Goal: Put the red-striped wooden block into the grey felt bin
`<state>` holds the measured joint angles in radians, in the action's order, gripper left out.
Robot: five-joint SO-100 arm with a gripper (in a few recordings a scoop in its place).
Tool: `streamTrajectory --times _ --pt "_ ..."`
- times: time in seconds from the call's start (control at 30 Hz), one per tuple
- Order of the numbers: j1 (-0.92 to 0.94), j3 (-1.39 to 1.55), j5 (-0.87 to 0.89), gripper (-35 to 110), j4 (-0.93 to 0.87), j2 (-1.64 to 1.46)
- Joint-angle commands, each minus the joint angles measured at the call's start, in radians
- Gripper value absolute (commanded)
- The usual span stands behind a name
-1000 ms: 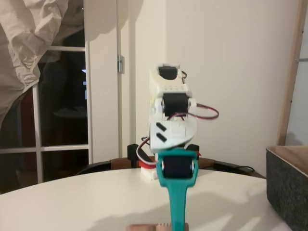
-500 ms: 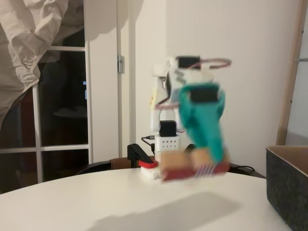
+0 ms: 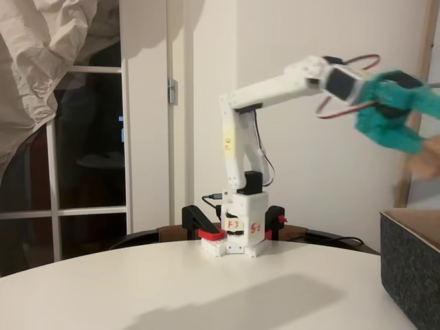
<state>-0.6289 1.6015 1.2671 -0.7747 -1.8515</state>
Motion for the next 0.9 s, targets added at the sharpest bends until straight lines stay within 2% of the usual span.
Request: streamTrajectory --times 0.0,0.2,0.4,0.6,0.87 --pt "-0.149 -0.044 -0.060 2 0.005 -0.048" --pt "-0.225 -0.035 -0.212 3 0.003 0.048" --pt "-0.218 -0.031 -0.229 8 0.000 0.146" --pt "-0.193 -0.034 -0.256 29 -0.034 0.143" --pt "-0.106 -0.044 -0.198 30 -0.061 0.020"
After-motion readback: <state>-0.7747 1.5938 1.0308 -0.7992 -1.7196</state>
